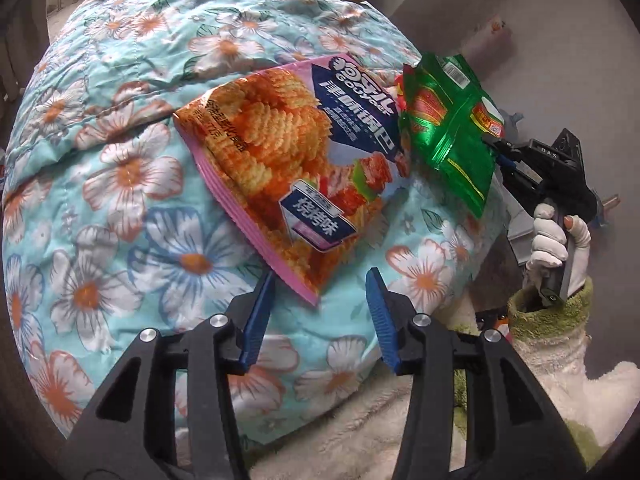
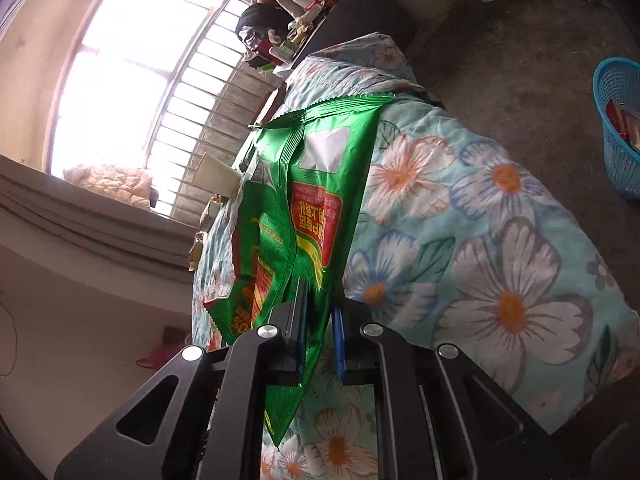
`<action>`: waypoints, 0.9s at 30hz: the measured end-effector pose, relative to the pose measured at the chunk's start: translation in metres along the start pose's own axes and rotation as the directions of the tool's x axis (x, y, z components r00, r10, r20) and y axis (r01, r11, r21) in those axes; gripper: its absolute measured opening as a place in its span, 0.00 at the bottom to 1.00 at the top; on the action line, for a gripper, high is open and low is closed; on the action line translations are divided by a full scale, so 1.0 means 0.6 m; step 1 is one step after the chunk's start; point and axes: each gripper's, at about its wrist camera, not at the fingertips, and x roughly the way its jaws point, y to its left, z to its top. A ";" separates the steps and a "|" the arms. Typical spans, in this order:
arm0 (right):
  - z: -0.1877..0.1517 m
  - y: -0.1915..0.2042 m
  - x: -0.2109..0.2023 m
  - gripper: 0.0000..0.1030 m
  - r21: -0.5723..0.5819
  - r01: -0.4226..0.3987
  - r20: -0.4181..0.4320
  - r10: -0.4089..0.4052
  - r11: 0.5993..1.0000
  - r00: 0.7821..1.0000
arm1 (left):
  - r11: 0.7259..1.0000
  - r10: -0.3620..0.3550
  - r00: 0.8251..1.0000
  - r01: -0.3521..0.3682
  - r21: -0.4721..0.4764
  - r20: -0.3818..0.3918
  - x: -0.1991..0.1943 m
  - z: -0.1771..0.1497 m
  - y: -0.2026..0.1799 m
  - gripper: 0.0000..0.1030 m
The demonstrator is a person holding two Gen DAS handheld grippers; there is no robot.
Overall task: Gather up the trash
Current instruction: 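Lift both snack bags off the bed and carry them toward the blue wastebasket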
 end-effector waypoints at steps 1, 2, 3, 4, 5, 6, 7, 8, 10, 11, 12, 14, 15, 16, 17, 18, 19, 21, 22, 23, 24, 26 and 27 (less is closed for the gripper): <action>0.001 -0.008 -0.008 0.11 0.000 -0.002 0.000 0.002 1.000 1.000 | 0.999 -0.039 0.999 0.039 0.014 0.009 -0.012 0.000 -0.006 0.45; 0.001 -0.016 -0.017 0.11 0.003 -0.005 0.000 0.005 1.000 1.000 | 0.997 -0.071 0.997 0.071 0.029 0.035 -0.027 0.005 -0.009 0.49; -0.001 -0.019 -0.023 0.11 0.001 -0.008 -0.003 0.008 1.000 1.000 | 0.996 -0.083 0.994 0.080 0.042 0.073 -0.043 0.013 -0.010 0.53; 0.000 -0.021 -0.025 0.10 -0.001 -0.011 -0.006 0.011 1.000 1.000 | 0.997 -0.066 0.990 0.061 0.051 0.123 -0.059 0.027 -0.008 0.60; -0.003 -0.025 -0.031 0.10 -0.001 -0.016 -0.008 0.016 1.000 1.000 | 0.998 -0.034 0.984 0.024 0.058 0.177 -0.072 0.045 -0.004 0.65; -0.009 -0.030 -0.038 0.10 -0.003 -0.019 -0.011 0.019 1.000 1.000 | 0.997 -0.010 0.973 -0.007 0.072 0.231 -0.082 0.064 0.001 0.68; -0.011 -0.035 -0.042 0.10 -0.004 -0.021 -0.015 0.021 1.000 1.000 | 0.996 0.010 0.961 -0.033 0.080 0.277 -0.086 0.083 0.008 0.72; -0.015 -0.039 -0.045 0.10 -0.001 -0.022 -0.021 0.022 1.000 1.000 | 0.996 0.037 0.952 -0.061 0.072 0.303 -0.083 0.107 0.019 0.74; -0.030 -0.044 -0.049 0.10 0.007 -0.026 -0.034 0.026 1.000 0.999 | 0.992 0.104 0.946 -0.121 0.036 0.307 -0.058 0.153 0.045 0.74; -0.035 -0.047 -0.050 0.10 0.012 -0.025 -0.037 0.025 1.000 0.999 | 0.988 0.140 0.946 -0.151 0.015 0.292 -0.040 0.175 0.059 0.74; -0.039 -0.049 -0.052 0.10 0.014 -0.025 -0.040 0.026 1.000 0.999 | 0.986 0.161 0.950 -0.168 0.004 0.269 -0.021 0.191 0.071 0.74; -0.045 -0.053 -0.051 0.10 0.024 -0.029 -0.044 0.030 0.999 0.999 | 0.985 0.169 0.964 -0.170 -0.010 0.206 0.017 0.213 0.088 0.73; -0.049 -0.055 -0.051 0.10 0.029 -0.029 -0.048 0.030 0.999 0.998 | 0.989 0.150 0.975 -0.148 -0.023 0.167 0.034 0.217 0.095 0.73; -0.048 -0.056 -0.049 0.10 0.032 -0.029 -0.053 0.030 0.999 0.998 | 0.993 0.112 0.985 -0.108 -0.044 0.127 0.047 0.215 0.101 0.73; -0.048 -0.056 -0.045 0.10 0.032 -0.029 -0.059 0.030 0.999 0.998 | 0.995 0.074 0.992 -0.067 -0.069 0.104 0.053 0.211 0.106 0.73; -0.047 -0.054 -0.040 0.10 0.030 -0.030 -0.065 0.032 0.999 0.997 | 0.996 0.039 0.994 -0.031 -0.088 0.098 0.052 0.203 0.106 0.73; -0.048 -0.053 -0.035 0.10 0.027 -0.032 -0.073 0.034 0.999 0.997 | 0.995 -0.008 0.996 0.017 -0.101 0.093 0.048 0.195 0.106 0.73; -0.050 -0.054 -0.025 0.10 0.026 -0.031 -0.088 0.033 0.999 0.996 | 0.977 -0.148 0.987 0.157 -0.147 0.066 0.041 0.174 0.110 0.73; -0.046 -0.051 -0.017 0.10 0.024 -0.031 -0.095 0.033 0.999 0.995 | 0.958 -0.222 0.974 0.227 -0.177 0.048 0.040 0.160 0.113 0.73; -0.043 -0.049 -0.010 0.10 0.021 -0.029 -0.101 0.031 0.999 0.994 | 0.937 -0.284 0.958 0.285 -0.203 0.035 0.040 0.147 0.114 0.73; -0.041 -0.046 -0.004 0.10 0.016 -0.025 -0.105 0.026 1.000 0.994 | 0.919 -0.329 0.944 0.328 -0.220 0.030 0.041 0.135 0.114 0.73; -0.039 -0.043 0.004 0.10 0.004 -0.013 -0.111 0.013 1.000 0.994 | 0.888 -0.399 0.916 0.395 -0.236 0.035 0.039 0.116 0.113 0.72; -0.040 -0.042 0.005 0.10 0.000 -0.011 -0.114 0.011 1.000 0.993 | 0.868 -0.435 0.899 0.432 -0.244 0.041 0.038 0.109 0.113 0.72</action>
